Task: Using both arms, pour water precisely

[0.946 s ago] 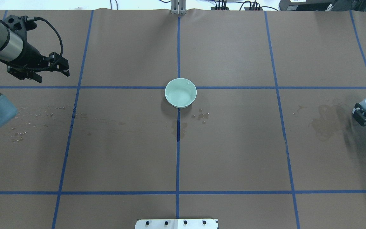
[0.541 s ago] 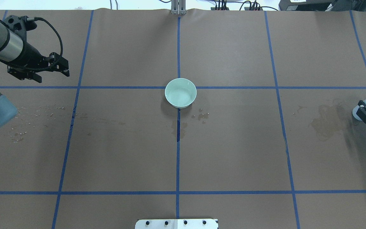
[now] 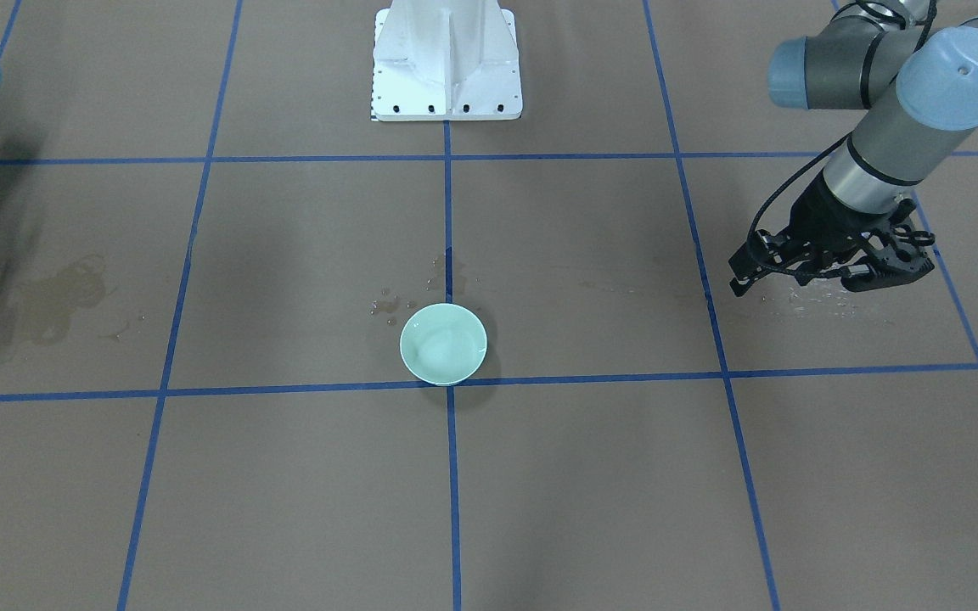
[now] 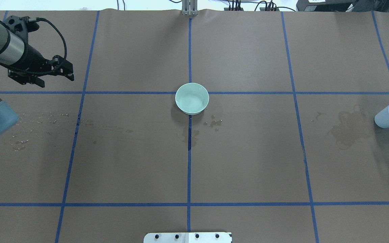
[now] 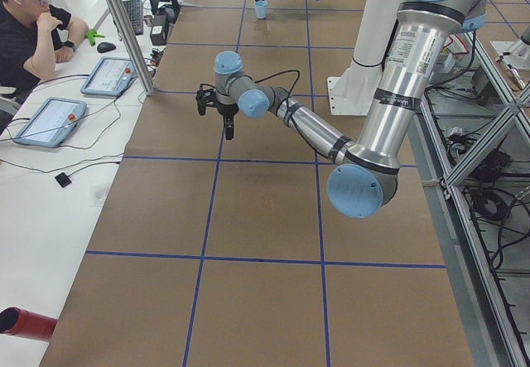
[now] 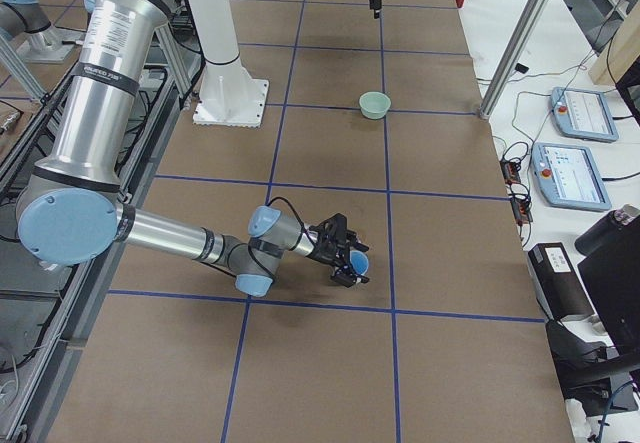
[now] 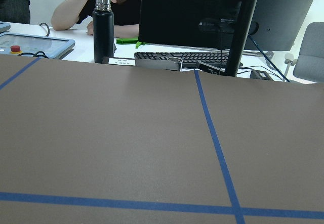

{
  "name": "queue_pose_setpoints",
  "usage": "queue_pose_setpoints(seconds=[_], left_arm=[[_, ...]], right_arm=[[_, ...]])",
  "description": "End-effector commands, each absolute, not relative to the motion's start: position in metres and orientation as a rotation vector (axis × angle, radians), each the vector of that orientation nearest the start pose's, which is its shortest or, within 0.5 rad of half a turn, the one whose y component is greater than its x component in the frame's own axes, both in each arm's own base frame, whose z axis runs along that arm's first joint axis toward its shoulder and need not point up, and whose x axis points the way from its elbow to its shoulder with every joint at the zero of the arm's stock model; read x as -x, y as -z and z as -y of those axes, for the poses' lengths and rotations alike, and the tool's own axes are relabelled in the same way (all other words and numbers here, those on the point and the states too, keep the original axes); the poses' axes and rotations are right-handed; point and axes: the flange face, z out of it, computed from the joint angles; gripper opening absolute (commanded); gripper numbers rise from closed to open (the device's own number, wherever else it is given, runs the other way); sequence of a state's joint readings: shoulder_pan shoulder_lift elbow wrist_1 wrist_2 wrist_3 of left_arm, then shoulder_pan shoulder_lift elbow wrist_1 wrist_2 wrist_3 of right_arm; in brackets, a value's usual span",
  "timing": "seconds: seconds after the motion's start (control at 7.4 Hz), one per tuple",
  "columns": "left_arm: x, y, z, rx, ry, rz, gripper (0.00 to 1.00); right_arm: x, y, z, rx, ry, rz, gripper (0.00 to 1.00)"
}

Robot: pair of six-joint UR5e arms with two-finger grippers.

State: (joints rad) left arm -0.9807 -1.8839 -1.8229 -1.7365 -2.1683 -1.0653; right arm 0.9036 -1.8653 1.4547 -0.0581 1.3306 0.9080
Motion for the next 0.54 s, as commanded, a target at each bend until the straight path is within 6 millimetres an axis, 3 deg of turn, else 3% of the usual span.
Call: queue_pose_setpoints(seconds=[0.0,0.14,0.27,0.41], left_arm=[[-0.280,-0.322,0.539,-0.064,0.225,-0.940,1.00],[-0.307,-0.301,0.537,-0.044,0.225,-0.963,1.00],[-0.329,-0.273,0.553,-0.036,0.244,-0.985,1.00],[-0.363,-0.238,0.561,-0.019,0.244,-1.010,1.00]], right_arm=[[0.021,-0.647,0.443,-0.787,-0.295,0.733,0.99],[-0.002,-0.635,0.466,-0.725,-0.262,0.748,0.99],[-0.020,-0.616,0.492,-0.651,-0.234,0.770,0.99],[-0.042,-0.616,0.501,-0.563,-0.177,0.767,0.99]])
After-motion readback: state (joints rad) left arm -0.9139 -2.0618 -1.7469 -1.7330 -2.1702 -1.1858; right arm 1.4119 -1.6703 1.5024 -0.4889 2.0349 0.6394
